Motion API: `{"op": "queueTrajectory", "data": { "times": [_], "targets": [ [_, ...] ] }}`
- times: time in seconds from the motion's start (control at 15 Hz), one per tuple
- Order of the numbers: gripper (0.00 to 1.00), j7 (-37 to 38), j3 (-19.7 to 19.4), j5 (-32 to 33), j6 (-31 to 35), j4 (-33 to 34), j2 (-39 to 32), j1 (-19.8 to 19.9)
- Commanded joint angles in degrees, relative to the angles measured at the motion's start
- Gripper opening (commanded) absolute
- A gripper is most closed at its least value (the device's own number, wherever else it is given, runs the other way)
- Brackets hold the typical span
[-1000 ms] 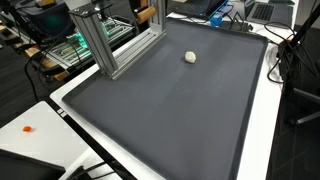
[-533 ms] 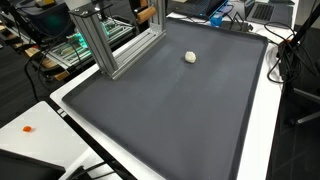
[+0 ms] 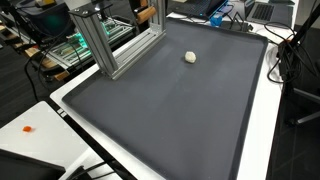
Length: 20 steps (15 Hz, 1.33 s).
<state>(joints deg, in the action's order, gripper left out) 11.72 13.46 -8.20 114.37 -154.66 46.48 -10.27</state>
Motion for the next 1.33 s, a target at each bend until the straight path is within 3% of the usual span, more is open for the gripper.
{"op": "queueTrajectory", "data": {
  "times": [0.0,1.0,1.27],
  "targets": [
    [1.0,0.4,0.6,1.1,-0.7,0.9,-1.5,0.3],
    [1.0,1.5,1.2,4.9,-8.2,5.4,-4.9,1.0],
    [0.95,1.3,0.9,4.7,-7.8,5.1,-5.2,0.9]
  ]
}}
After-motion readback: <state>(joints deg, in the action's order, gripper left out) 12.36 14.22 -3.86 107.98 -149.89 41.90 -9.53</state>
